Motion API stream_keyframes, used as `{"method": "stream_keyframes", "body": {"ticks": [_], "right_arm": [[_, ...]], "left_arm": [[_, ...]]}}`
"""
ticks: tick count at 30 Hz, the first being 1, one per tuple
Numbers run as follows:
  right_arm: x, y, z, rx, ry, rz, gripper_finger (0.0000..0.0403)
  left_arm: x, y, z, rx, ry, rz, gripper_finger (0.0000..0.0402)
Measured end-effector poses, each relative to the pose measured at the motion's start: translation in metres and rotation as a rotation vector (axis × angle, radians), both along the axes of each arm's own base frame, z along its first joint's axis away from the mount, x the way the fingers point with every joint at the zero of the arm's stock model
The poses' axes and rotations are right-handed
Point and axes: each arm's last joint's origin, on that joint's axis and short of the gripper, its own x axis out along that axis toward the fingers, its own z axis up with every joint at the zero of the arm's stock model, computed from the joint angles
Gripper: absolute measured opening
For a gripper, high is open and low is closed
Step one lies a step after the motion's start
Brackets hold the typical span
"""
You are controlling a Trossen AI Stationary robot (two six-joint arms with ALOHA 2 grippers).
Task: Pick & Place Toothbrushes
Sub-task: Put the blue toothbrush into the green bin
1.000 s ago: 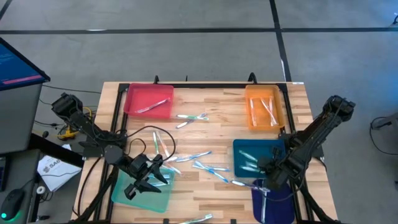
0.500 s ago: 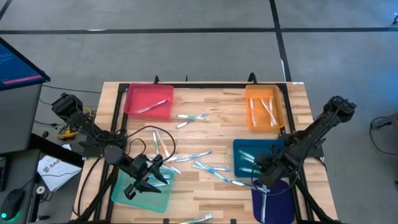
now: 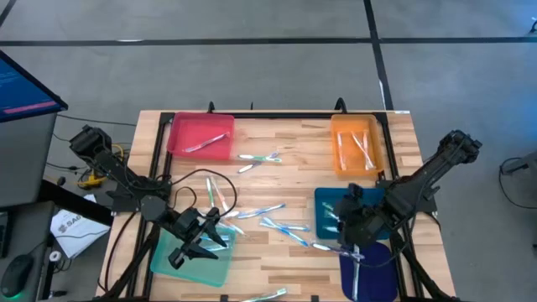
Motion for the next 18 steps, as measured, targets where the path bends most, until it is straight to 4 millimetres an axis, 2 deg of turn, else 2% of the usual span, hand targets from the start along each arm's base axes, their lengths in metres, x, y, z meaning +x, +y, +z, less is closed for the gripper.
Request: {"method": "stream_keyframes", "body": {"ticks": [5,8,12,18], "right_arm": [[0.024,0.008,0.042,-0.221,-0.396,-0.025,0.0207],[0.04,0.015,0.05,-0.302,-0.494,-0.008,0.0206],[0.06,0.029,0.044,-0.327,-0.541,0.029,0.0206],[0.093,0.049,0.012,-0.348,-0.556,0.034,0.021]], "left_arm": [[0.0,0.001,0.0,-0.007,0.002,0.035,0.0167],[0.001,0.002,0.001,-0.01,-0.004,0.088,0.0167],[0.002,0.004,0.001,-0.008,0.002,0.139,0.0167],[0.007,0.011,0.002,-0.01,-0.004,0.165,0.0167]]}}
